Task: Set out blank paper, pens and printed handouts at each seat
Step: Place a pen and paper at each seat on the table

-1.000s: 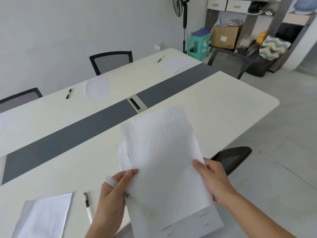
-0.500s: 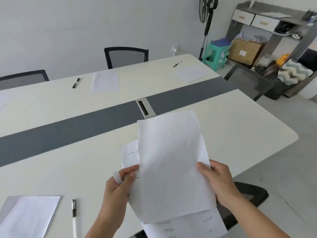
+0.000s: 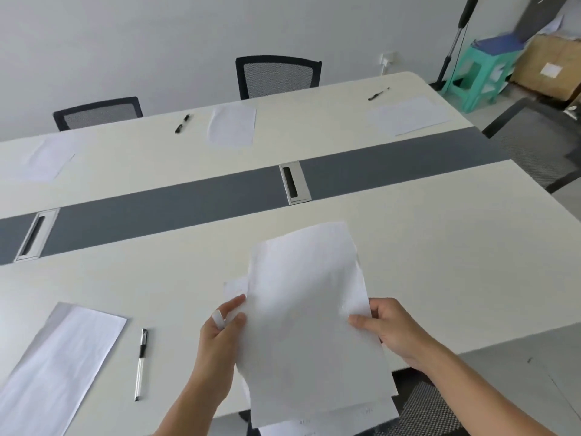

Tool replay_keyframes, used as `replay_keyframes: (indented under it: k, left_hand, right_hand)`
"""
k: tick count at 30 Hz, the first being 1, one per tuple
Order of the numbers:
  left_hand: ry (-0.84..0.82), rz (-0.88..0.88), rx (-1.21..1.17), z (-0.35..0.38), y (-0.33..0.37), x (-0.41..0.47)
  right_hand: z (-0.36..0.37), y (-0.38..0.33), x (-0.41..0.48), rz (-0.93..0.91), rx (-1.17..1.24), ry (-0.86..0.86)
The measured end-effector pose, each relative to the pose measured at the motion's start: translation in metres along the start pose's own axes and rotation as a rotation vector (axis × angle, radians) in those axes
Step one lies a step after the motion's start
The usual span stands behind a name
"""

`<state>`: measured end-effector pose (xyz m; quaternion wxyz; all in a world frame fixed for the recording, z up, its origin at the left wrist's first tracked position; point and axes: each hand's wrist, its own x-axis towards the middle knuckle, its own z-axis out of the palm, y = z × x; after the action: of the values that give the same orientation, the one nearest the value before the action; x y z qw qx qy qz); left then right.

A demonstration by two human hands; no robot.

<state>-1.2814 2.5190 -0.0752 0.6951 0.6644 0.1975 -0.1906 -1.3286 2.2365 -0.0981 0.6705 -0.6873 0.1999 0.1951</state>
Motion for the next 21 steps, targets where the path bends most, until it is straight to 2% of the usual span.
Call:
replay_keyframes:
  k: [3, 7, 11, 15, 19, 21]
  left_hand:
    - [0.073, -0.032, -0.064, 0.018, -0.005, 0.004]
    - [0.073, -0.044, -0.102, 0.046, -0.009, 0.003]
    - [0.128, -0.047, -0.049, 0.060, -0.022, 0.011]
    - [0.160, -0.129, 0.080, 0.060, -0.034, 0.026]
    - [0.075, -0.298, 0.111, 0.063, -0.053, 0.031]
    - [0.087, -0.358, 0.182, 0.063, -0.066, 0.030]
  right_hand:
    - [-0.028, 0.003, 0.003, 0.093, -0.023, -0.182]
    - [-0.043, 0.014, 0.007, 0.147, 0.007, -0.236]
    - [-0.045, 0.026, 0.023, 0.098, -0.043, -0.081]
    - [-0.042, 0.035, 0.049, 0.049, -0.121, 0.062]
    - [-0.041, 0.052, 0.077, 0.066, -0.321, 0.219]
    - [-0.043, 0.059, 0.086, 0.116, -0.479, 0.280]
